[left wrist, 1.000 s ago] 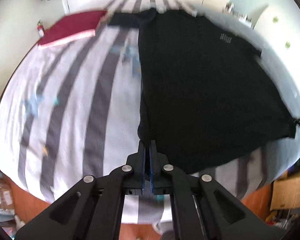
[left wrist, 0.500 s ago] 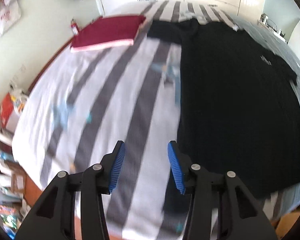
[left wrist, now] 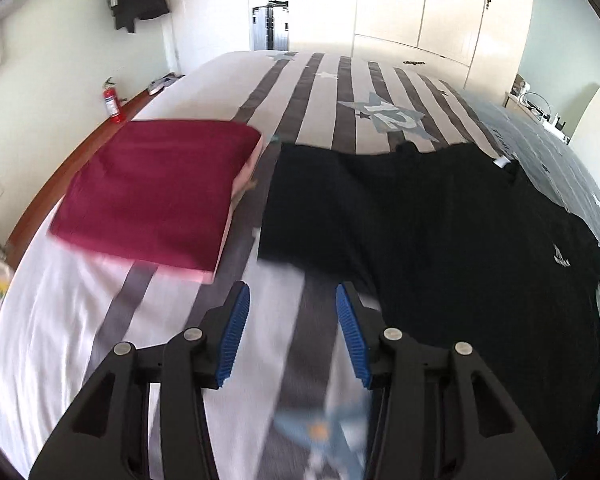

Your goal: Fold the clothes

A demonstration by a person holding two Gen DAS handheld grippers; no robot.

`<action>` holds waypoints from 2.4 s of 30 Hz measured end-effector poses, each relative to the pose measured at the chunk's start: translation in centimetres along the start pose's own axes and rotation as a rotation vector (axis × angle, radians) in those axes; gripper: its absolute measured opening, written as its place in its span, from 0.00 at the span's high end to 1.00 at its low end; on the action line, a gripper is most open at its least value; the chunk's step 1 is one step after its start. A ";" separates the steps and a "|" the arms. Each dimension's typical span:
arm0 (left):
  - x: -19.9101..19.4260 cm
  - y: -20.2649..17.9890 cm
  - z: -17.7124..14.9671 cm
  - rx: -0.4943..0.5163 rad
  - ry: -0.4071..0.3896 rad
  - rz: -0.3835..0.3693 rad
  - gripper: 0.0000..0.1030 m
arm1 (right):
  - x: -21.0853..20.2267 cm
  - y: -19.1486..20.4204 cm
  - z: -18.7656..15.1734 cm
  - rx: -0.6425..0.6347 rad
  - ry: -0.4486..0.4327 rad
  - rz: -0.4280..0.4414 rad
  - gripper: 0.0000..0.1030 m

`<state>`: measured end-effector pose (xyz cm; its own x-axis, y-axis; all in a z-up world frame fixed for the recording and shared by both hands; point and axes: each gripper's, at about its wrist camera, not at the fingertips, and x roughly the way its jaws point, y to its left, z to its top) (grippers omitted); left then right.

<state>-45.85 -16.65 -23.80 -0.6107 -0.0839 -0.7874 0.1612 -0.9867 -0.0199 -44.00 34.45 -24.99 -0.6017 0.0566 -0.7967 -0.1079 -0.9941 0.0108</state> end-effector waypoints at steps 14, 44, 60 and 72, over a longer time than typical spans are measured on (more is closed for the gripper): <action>15.1 0.6 9.1 -0.029 0.075 0.038 0.58 | 10.8 -0.1 6.9 0.000 0.032 -0.010 0.60; 16.8 3.4 11.3 0.114 0.071 0.228 0.97 | 21.9 -0.8 11.3 -0.044 0.120 -0.053 0.60; 19.6 1.5 11.6 0.136 0.148 0.396 0.97 | 22.3 -4.8 12.5 -0.025 0.125 -0.110 0.60; 13.5 -2.4 14.7 0.088 -0.163 0.311 0.28 | 20.6 -8.2 12.4 -0.047 0.090 -0.115 0.57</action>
<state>-65.90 -17.48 -25.36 -0.6597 -0.3958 -0.6389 0.2952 -0.9182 0.2640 -65.36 44.89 -33.96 -0.5140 0.1637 -0.8421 -0.1331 -0.9850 -0.1103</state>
